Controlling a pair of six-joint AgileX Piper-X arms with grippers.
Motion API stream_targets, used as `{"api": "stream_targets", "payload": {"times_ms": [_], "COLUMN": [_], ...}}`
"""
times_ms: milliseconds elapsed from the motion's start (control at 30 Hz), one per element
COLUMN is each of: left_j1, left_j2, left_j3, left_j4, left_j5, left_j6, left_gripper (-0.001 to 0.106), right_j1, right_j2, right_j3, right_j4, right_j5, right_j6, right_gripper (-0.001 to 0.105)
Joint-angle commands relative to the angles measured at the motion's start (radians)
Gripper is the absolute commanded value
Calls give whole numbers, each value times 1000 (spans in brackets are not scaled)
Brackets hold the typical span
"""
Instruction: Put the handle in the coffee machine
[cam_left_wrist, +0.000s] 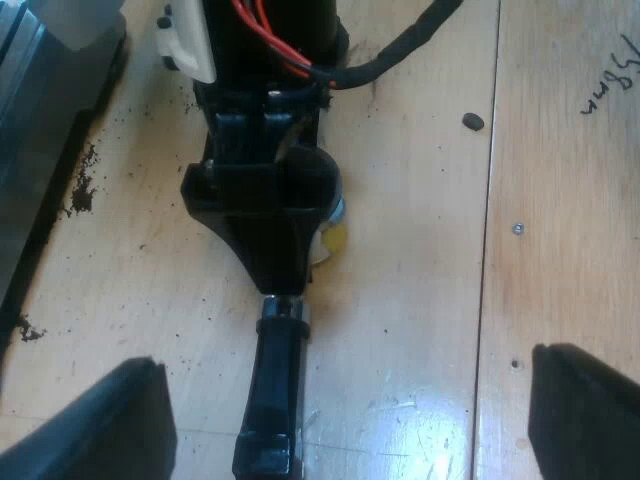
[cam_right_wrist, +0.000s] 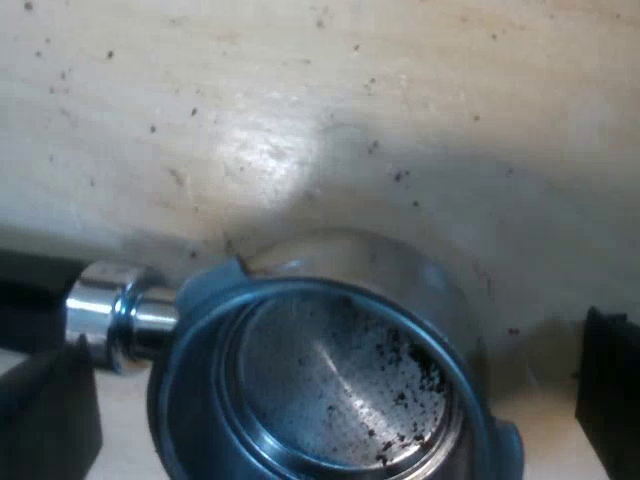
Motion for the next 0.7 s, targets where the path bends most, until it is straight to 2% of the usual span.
{"api": "stream_targets", "payload": {"times_ms": [33,300,400,700], "left_j1": [-5,-5,-5,-5], "left_j2": [-2,-2,-2,-2], "left_j3": [0,0,0,0], "left_j4": [-5,-5,-5,-5], "left_j5": [6,6,6,6], "left_j6": [-10,-10,-10,-10], "left_gripper": [74,74,74,74], "right_j1": [0,0,0,0], "right_j2": [5,5,5,5], "right_j3": [-5,-5,-5,-5], "right_j4": [2,29,38,51], "right_j5": [-6,0,29,46], "right_j6": [-22,-80,-81,-81], "right_gripper": [105,104,100,56]}}
